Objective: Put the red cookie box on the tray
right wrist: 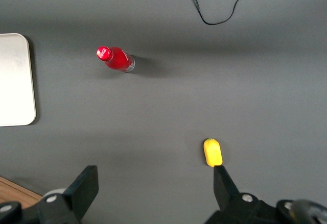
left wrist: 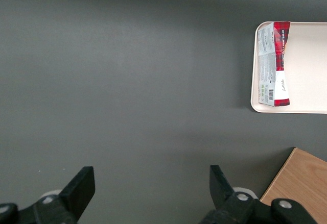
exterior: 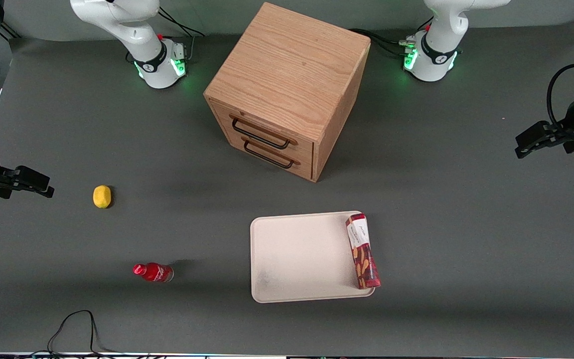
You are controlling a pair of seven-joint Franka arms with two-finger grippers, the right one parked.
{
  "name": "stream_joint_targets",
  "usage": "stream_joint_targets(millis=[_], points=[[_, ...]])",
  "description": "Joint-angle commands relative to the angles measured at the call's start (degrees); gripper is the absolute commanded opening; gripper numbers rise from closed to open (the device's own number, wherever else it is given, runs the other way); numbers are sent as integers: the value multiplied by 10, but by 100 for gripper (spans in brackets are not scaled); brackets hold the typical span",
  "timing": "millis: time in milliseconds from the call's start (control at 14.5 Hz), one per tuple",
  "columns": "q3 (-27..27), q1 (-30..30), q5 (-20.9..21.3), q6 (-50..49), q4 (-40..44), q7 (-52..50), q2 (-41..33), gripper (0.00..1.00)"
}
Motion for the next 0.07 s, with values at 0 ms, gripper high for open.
stream_joint_targets(millis=[0], points=[[5,-6,-4,-14,-11,-5,-18,100]])
